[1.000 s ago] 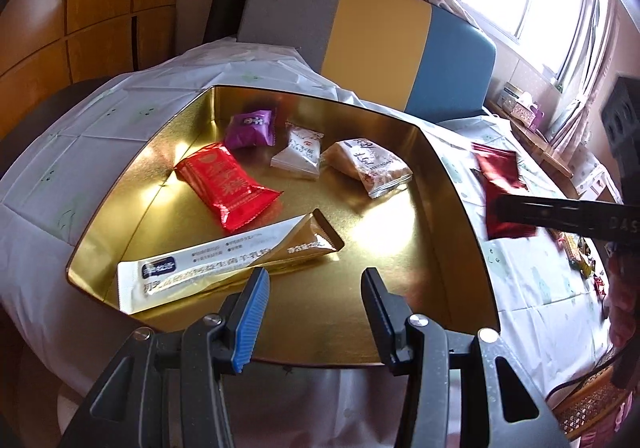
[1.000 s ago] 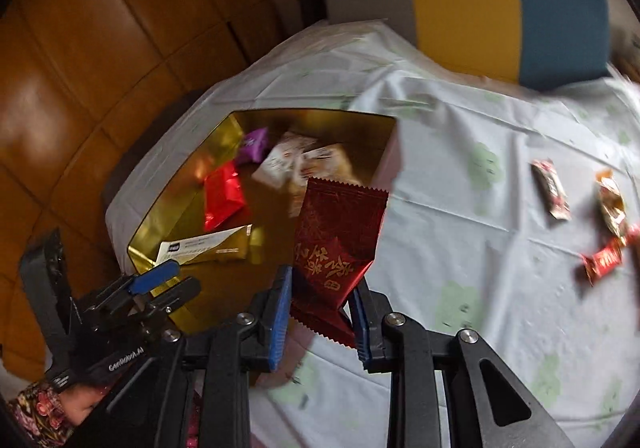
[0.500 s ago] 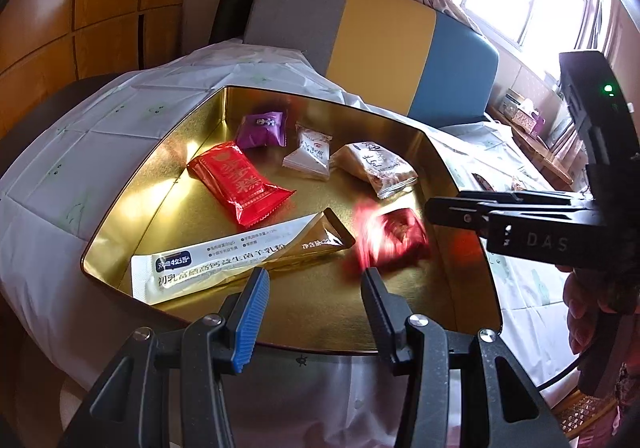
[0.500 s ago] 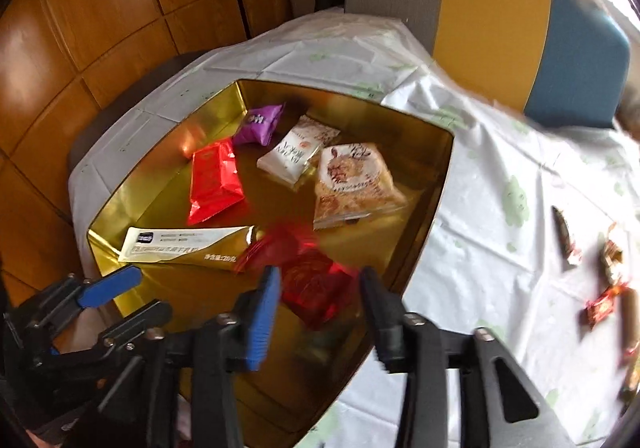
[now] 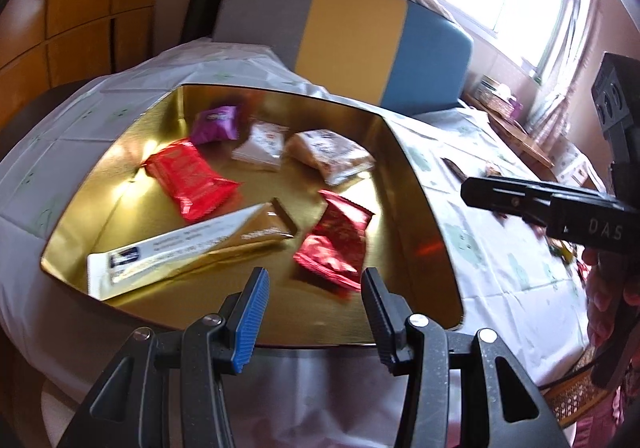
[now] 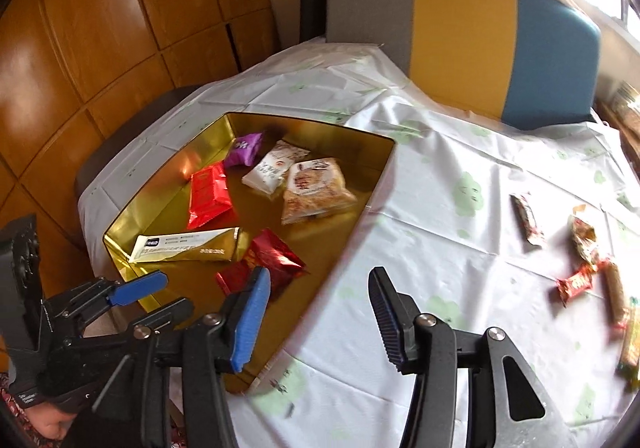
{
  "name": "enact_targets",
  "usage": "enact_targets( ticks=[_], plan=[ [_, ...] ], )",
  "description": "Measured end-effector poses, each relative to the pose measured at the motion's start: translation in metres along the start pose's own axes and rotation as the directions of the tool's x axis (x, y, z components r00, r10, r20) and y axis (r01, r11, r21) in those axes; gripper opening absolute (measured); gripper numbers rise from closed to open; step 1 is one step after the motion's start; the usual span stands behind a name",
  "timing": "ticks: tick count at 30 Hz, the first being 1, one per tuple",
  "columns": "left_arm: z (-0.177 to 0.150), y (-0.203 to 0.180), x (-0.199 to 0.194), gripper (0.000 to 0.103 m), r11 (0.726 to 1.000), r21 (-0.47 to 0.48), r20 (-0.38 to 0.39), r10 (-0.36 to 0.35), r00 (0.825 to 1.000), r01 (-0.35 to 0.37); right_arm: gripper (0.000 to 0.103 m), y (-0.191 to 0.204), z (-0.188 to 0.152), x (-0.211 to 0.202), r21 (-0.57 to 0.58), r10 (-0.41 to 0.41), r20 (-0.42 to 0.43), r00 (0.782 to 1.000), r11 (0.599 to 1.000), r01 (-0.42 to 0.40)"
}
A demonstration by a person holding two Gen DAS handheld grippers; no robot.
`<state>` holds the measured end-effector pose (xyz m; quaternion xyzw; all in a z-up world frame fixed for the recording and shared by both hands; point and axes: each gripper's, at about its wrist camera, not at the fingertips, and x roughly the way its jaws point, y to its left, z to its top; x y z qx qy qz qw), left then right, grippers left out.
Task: Organize snacks
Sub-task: 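Carry the red foil packet into the gold tin and open the right tool, then move the left tool to the small red candy while the right tool reaches the rice-cracker bar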
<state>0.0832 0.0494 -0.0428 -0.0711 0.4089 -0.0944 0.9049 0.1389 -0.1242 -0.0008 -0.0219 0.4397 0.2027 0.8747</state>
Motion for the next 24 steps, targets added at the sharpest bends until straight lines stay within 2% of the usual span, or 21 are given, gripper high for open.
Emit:
enact_targets(
  ticks=[6,13,20,24],
  plan=[
    [-0.003,-0.022,0.002,0.049,0.998,0.052,-0.015,-0.026,1.0,0.027,0.056,-0.035,-0.013,-0.012,0.04,-0.045,-0.015,0.999,0.998,0.046],
    [-0.003,-0.05,0.0,0.048,0.992,0.111,-0.025,-0.062,0.998,0.064,0.056,-0.094,-0.033,-0.015,0.102,-0.139,-0.097,0.985,0.984,0.149],
    [-0.002,-0.083,0.003,0.049,0.976,0.176,-0.059,-0.117,0.991,0.125,0.056,-0.183,-0.048,-0.009,0.226,-0.223,-0.233,0.946,0.934,0.276],
    [-0.005,-0.105,0.006,0.049,0.963,0.224,-0.083,-0.137,0.987,0.152,0.056,-0.257,-0.037,-0.023,0.294,-0.35,-0.221,0.91,0.866,0.404]
  ],
)
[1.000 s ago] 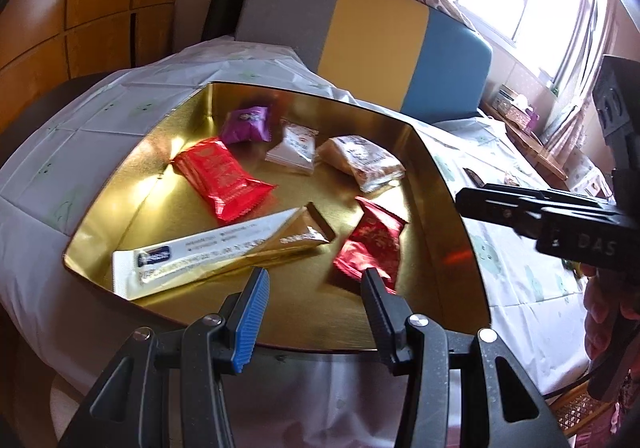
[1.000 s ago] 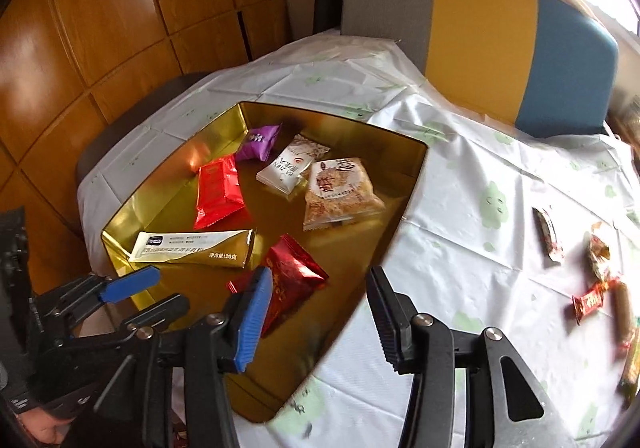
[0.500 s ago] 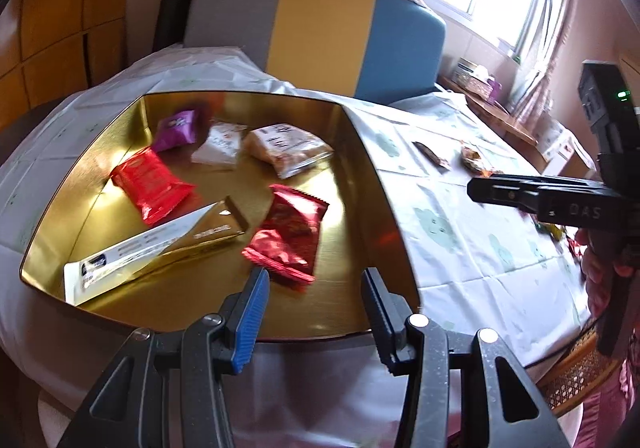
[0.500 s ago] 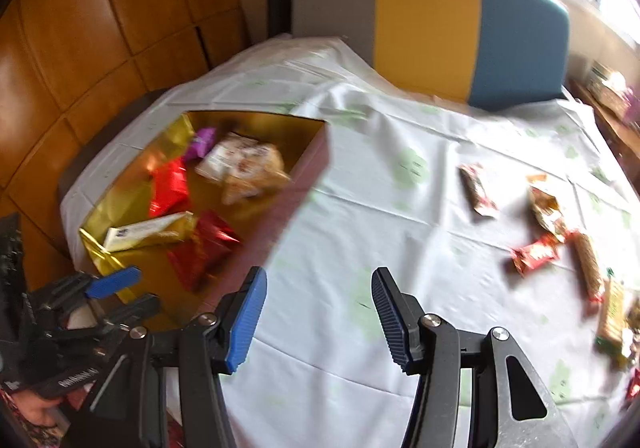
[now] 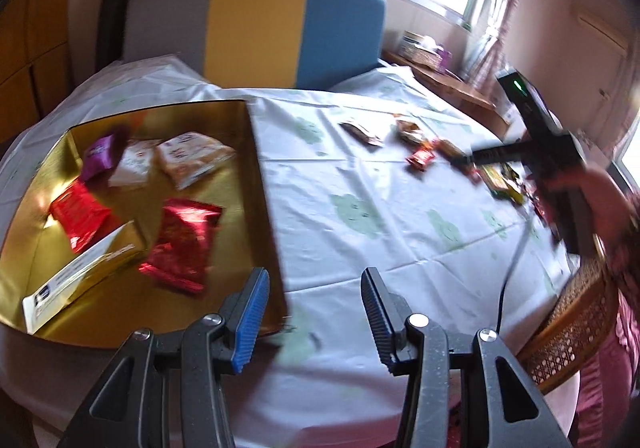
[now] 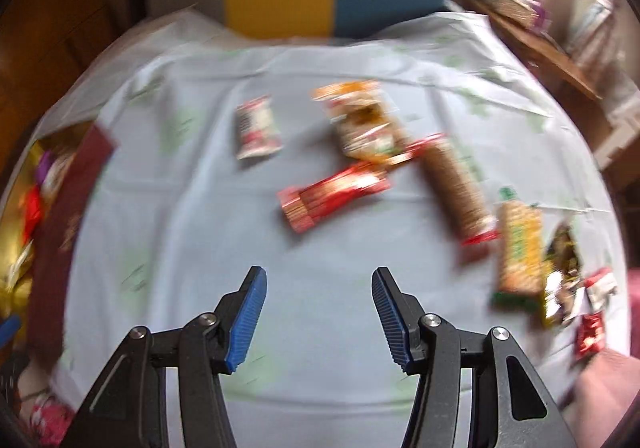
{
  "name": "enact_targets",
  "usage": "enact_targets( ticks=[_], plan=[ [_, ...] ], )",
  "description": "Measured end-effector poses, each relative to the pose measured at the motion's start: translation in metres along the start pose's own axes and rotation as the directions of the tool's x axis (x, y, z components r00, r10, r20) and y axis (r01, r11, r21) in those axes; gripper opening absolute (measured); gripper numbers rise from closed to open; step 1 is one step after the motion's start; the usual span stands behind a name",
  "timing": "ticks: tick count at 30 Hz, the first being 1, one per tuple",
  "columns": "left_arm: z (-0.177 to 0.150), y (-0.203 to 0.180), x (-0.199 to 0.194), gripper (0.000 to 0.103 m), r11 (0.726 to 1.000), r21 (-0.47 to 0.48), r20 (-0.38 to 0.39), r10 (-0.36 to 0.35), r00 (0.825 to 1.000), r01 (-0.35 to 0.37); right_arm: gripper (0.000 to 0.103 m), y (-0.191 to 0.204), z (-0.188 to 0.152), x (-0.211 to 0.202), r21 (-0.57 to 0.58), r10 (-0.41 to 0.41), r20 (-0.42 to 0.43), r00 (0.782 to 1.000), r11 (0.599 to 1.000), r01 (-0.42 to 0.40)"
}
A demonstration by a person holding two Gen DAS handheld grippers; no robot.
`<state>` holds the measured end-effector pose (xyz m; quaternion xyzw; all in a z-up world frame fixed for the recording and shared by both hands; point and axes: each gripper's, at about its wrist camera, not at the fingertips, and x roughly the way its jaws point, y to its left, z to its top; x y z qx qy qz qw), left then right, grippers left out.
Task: Organize snacks
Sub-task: 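Move the left tool to the small red candy while the right tool reaches the rice-cracker bar, then grasp the small red candy with the left tool while the right tool grasps the rice-cracker bar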
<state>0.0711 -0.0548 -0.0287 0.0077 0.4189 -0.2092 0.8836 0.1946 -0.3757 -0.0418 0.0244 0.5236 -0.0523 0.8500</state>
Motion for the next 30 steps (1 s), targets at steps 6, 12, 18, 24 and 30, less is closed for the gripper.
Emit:
enact_targets(
  ticks=[6,12,18,24,30],
  plan=[
    [0.01,-0.02,0.006,0.052,0.999,0.038,-0.015,-0.016,1.0,0.016,0.059,-0.079,0.039,0.033,0.152,-0.066,0.03,0.997,0.987,0.061],
    [0.029,-0.045,0.022,0.052,0.995,0.089,-0.017,-0.041,0.999,0.042,0.057,-0.079,0.05,0.069,0.096,-0.056,-0.056,0.997,0.993,0.061],
    [0.05,-0.071,0.05,0.052,0.988,0.135,-0.051,-0.069,0.996,0.076,0.031,-0.076,0.035,0.083,0.17,0.032,-0.148,0.989,0.985,-0.007],
    [0.083,-0.1,0.106,0.052,0.983,0.149,-0.134,-0.087,0.987,0.107,0.03,-0.07,0.021,0.076,0.205,0.075,-0.171,0.982,0.978,-0.039],
    [0.121,-0.135,0.164,0.052,0.974,0.188,-0.162,-0.1,0.982,0.13,0.03,-0.073,0.024,0.081,0.246,0.094,-0.177,0.98,0.968,-0.048]
  ],
)
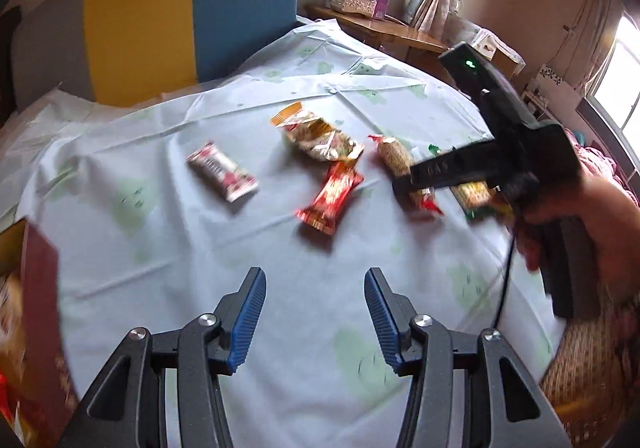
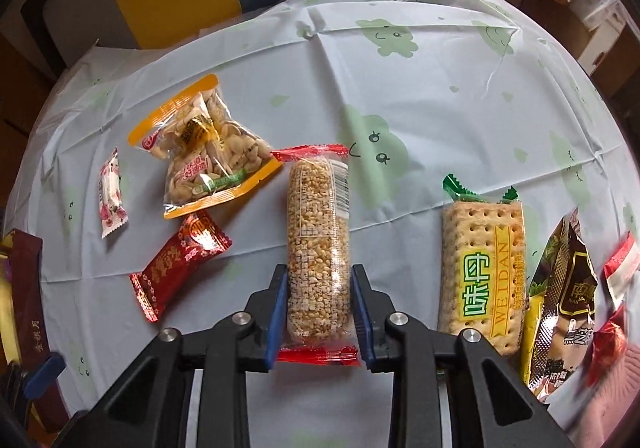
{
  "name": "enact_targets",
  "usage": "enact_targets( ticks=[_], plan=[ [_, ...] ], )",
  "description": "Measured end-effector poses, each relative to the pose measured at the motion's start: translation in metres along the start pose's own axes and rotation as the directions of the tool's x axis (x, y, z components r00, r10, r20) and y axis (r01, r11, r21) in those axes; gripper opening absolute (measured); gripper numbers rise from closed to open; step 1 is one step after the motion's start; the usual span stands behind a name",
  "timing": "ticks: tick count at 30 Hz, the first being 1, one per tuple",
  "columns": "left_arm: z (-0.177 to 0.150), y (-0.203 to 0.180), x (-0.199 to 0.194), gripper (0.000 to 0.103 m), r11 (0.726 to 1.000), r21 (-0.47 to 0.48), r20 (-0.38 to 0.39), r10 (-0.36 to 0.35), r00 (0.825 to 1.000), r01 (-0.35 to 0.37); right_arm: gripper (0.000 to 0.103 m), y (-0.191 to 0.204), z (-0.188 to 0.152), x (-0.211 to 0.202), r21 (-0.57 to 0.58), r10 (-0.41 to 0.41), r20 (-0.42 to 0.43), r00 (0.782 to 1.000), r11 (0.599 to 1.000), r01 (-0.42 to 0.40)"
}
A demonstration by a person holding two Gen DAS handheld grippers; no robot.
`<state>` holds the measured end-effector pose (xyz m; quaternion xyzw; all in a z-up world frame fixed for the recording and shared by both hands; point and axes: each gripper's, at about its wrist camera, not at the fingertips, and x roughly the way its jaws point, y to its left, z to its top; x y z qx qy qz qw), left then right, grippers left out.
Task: Organize snacks
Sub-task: 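Grasp the small red candy with the left tool while the right tool grasps the rice-cracker bar, then carry the small red candy into the gold tin and open the left tool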
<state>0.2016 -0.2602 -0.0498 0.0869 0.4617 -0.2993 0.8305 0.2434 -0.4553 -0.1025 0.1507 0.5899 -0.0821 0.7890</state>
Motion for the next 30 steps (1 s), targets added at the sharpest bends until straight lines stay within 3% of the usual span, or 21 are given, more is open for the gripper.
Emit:
enact_targets(
  ticks=[6,10,12,15,16,17,19,30],
  plan=[
    [0.034,-0.023,0.052,0.052,0.993,0.111,-0.026,0.037,0.999,-0.034,0.031,-0.006,0.004,0.001,0.026,0.017,-0.002,1.0,1.0,-0.017],
    [0.041,-0.042,0.077,0.052,0.967,0.247,-0.026,0.073,0.997,-0.064,0.03,-0.014,0.009,0.001,0.046,0.032,-0.005,0.999,0.998,-0.032],
    [0.041,-0.043,0.087,0.052,0.96,0.272,-0.027,0.083,0.996,-0.072,0.03,-0.017,0.007,-0.004,0.055,0.036,-0.004,0.999,0.998,-0.036],
    [0.037,-0.038,0.099,0.051,0.967,0.254,-0.042,0.041,0.998,-0.029,0.031,-0.021,0.009,-0.005,0.055,0.032,-0.003,0.999,0.998,-0.032],
    [0.037,-0.036,0.098,0.046,0.969,0.245,-0.025,0.018,1.0,-0.011,0.031,-0.022,0.009,-0.005,0.054,0.03,-0.002,1.0,0.998,-0.03],
    [0.035,-0.034,0.097,0.035,0.971,0.241,-0.015,0.001,1.0,0.002,0.031,-0.021,0.01,-0.004,0.052,0.029,-0.002,1.0,0.998,-0.029],
    [0.031,-0.03,0.094,0.026,0.973,0.23,0.002,-0.006,1.0,0.006,0.031,-0.021,0.01,-0.004,0.053,0.029,-0.001,1.0,0.998,-0.029],
    [-0.023,-0.008,0.048,0.024,0.992,0.122,0.019,-0.016,1.0,0.014,0.03,-0.015,0.006,-0.006,0.035,0.027,0.011,1.0,0.999,-0.028]
  ],
)
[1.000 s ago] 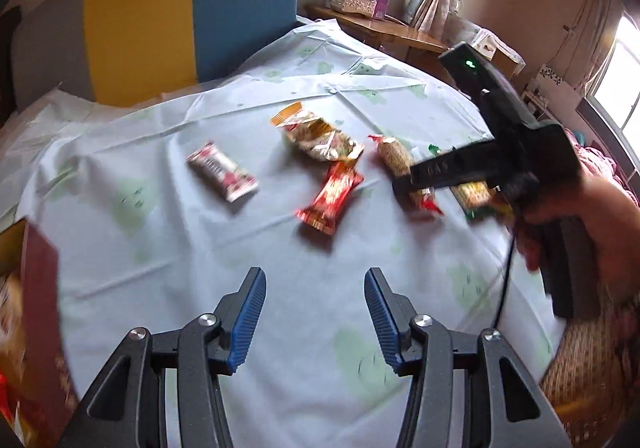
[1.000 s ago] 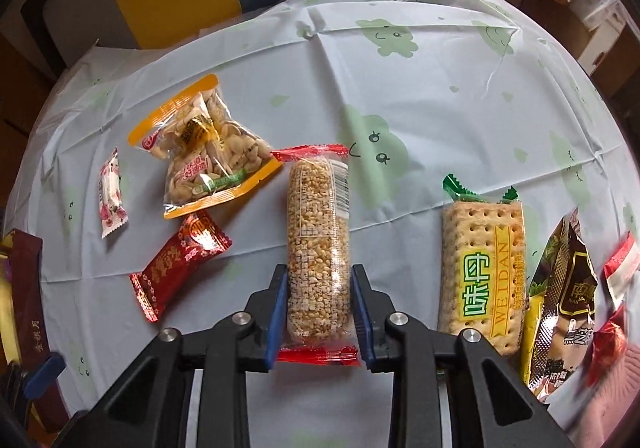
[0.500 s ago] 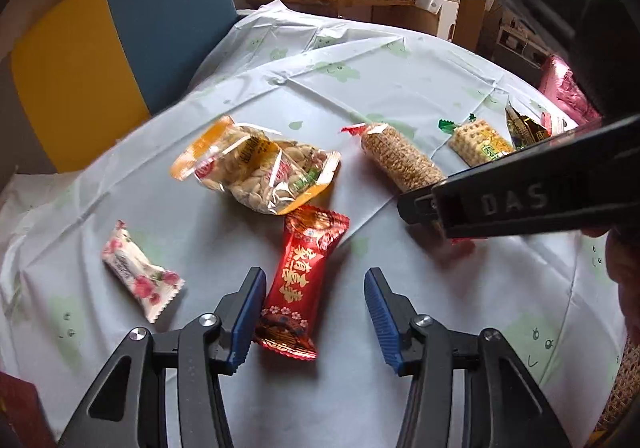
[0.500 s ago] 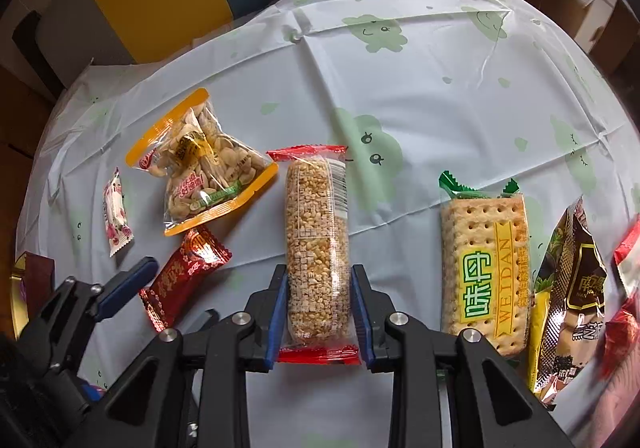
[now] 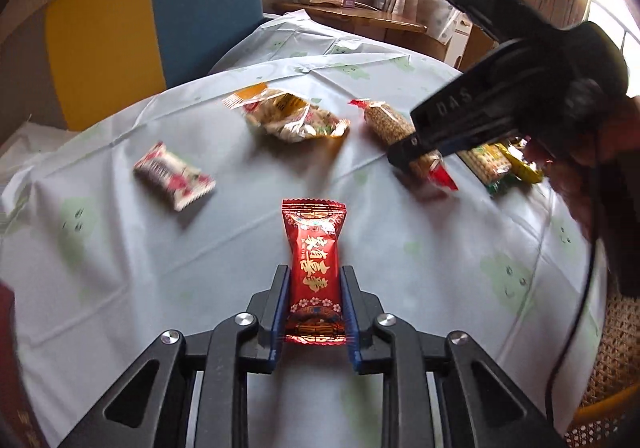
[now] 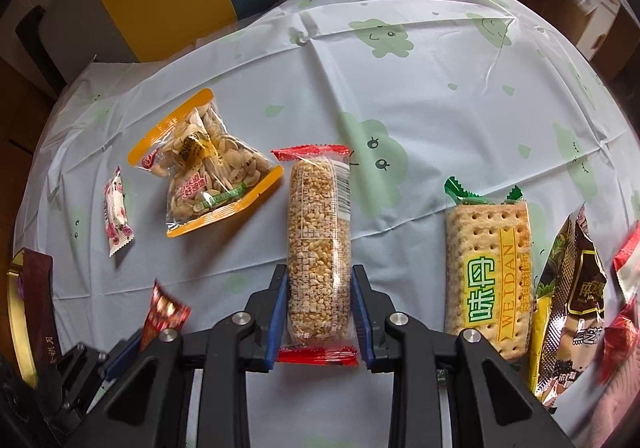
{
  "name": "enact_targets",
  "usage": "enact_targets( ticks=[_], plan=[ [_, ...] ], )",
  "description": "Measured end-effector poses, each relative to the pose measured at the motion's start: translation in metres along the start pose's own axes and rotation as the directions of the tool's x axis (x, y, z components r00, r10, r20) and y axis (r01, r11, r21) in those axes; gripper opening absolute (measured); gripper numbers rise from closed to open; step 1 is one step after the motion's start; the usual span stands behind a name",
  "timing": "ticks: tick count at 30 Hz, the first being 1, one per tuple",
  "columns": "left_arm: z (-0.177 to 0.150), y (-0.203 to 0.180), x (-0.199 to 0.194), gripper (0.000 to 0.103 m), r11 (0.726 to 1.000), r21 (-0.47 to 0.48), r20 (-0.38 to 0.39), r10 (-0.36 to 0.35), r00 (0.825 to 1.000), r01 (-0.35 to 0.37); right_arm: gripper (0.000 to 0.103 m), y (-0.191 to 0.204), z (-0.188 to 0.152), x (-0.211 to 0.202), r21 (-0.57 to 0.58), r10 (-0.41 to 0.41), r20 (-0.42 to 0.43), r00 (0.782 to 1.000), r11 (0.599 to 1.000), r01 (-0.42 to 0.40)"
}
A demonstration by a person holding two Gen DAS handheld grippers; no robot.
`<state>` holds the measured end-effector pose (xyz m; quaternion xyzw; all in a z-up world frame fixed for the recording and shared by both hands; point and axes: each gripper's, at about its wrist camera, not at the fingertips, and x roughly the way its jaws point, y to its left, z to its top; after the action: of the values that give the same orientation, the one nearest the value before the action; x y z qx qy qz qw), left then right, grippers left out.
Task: Organize snacks
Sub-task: 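Carry the small red candy into the gold tin and open the left tool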
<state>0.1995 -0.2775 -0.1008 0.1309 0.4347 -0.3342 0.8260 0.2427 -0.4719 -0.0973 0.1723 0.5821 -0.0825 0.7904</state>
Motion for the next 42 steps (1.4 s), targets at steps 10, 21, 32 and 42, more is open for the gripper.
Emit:
enact_targets(
  ticks=[10,21,32,42],
  plan=[
    [-0.072,0.029,-0.071,0.024,0.975,-0.211,0.054,-0.056,0.997,0.066,0.03,0.003,-0.006,-0.005,-0.004,0.045,0.004,0.999,0.999,-0.045],
    [-0.107,0.066,-0.159,0.024,0.947,-0.313,0.179,-0.018,0.984,0.074,0.03,-0.004,-0.015,-0.009,0.017,0.057,0.011,0.998,0.998,-0.057],
    [-0.124,0.154,-0.219,0.024,0.86,-0.51,0.271,0.141,0.952,0.018,0.03,-0.009,-0.013,-0.029,0.033,0.072,0.081,0.994,0.997,-0.075],
    [-0.142,0.242,-0.207,0.024,0.733,-0.668,0.121,0.278,0.953,-0.129,0.03,-0.012,-0.014,-0.033,0.047,0.059,0.088,0.994,0.997,-0.064]
  ],
)
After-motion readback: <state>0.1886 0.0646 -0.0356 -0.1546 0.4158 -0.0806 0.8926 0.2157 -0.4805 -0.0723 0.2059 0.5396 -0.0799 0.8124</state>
